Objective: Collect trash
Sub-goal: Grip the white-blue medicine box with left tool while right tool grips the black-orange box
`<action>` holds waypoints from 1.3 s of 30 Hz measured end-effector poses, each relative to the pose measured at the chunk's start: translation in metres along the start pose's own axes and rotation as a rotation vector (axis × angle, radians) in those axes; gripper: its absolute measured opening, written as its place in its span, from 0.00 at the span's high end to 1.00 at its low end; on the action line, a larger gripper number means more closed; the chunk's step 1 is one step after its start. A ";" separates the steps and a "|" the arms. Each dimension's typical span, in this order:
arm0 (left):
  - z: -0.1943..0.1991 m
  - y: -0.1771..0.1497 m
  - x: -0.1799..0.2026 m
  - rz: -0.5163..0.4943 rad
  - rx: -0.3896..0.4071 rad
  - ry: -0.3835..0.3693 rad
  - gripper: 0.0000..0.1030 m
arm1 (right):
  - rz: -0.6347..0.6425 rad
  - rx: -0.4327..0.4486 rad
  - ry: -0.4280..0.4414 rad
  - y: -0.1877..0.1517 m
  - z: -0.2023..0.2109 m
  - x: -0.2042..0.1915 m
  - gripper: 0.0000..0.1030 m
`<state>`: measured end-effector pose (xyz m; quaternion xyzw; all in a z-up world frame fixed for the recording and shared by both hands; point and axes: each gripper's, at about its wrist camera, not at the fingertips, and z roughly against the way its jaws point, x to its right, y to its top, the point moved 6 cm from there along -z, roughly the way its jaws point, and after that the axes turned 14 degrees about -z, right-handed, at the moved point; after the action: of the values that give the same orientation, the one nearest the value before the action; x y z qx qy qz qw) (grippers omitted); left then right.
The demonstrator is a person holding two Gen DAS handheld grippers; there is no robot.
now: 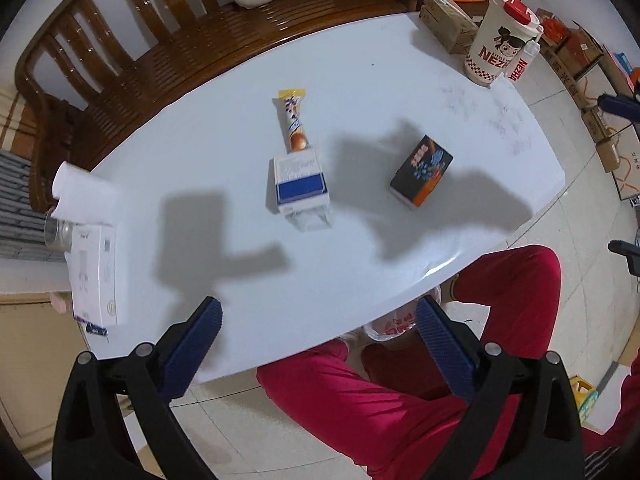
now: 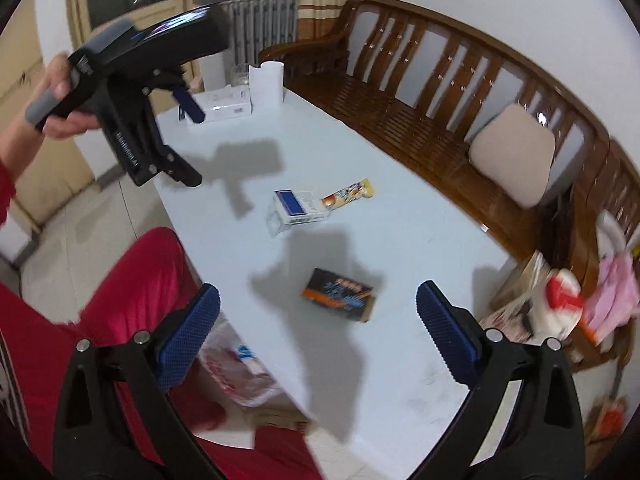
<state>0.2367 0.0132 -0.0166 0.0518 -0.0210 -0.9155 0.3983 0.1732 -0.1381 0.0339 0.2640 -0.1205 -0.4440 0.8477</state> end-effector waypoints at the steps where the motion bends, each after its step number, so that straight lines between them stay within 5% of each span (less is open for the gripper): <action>1: -0.001 0.004 -0.001 -0.003 -0.002 -0.003 0.08 | 0.017 -0.005 -0.003 0.001 0.000 0.000 0.06; 13: -0.048 0.054 -0.018 -0.011 -0.093 -0.050 0.08 | 0.189 -0.146 0.081 0.017 -0.043 0.011 0.06; 26: -0.131 0.082 -0.029 -0.029 -0.214 -0.111 0.08 | 0.288 -0.380 0.187 -0.014 -0.126 0.010 0.06; 39: -0.185 0.088 -0.049 0.028 -0.275 -0.180 0.08 | 0.350 -0.531 0.183 -0.036 -0.212 0.018 0.07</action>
<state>0.3548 -0.0106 -0.1901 -0.0856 0.0684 -0.9050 0.4111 0.2520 -0.0978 -0.1628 0.0480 0.0327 -0.2818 0.9577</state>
